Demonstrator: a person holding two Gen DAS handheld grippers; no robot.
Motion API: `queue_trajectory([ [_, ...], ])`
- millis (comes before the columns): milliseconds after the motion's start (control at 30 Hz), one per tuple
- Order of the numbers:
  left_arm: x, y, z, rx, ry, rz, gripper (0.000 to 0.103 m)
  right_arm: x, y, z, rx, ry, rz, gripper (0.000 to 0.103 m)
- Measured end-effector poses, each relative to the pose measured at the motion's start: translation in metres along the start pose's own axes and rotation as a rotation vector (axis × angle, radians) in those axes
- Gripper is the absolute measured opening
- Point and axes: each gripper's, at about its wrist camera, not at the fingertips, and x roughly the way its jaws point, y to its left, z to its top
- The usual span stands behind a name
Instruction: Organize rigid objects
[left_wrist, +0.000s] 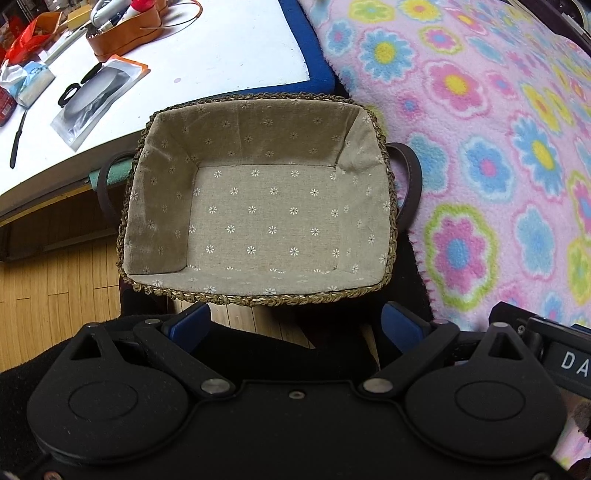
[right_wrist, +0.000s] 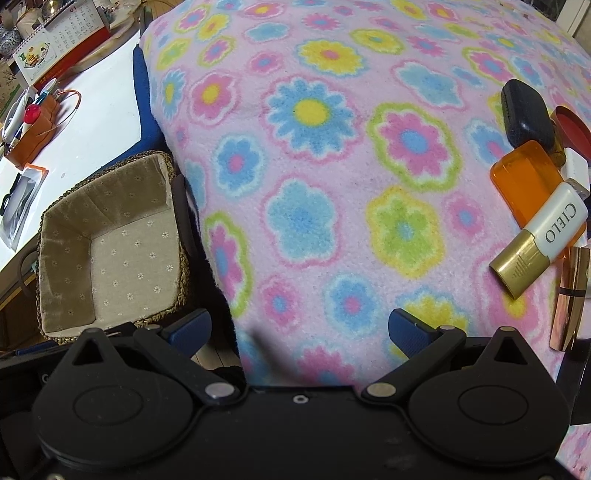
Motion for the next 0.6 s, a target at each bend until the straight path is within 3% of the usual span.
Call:
queue_trajectory([
  [600, -0.004, -0.017, -0.004, 0.096, -0.022, 0.013, 0.096, -0.008, -0.013, -0.01, 0.02, 0.0, -0.01, 0.103],
])
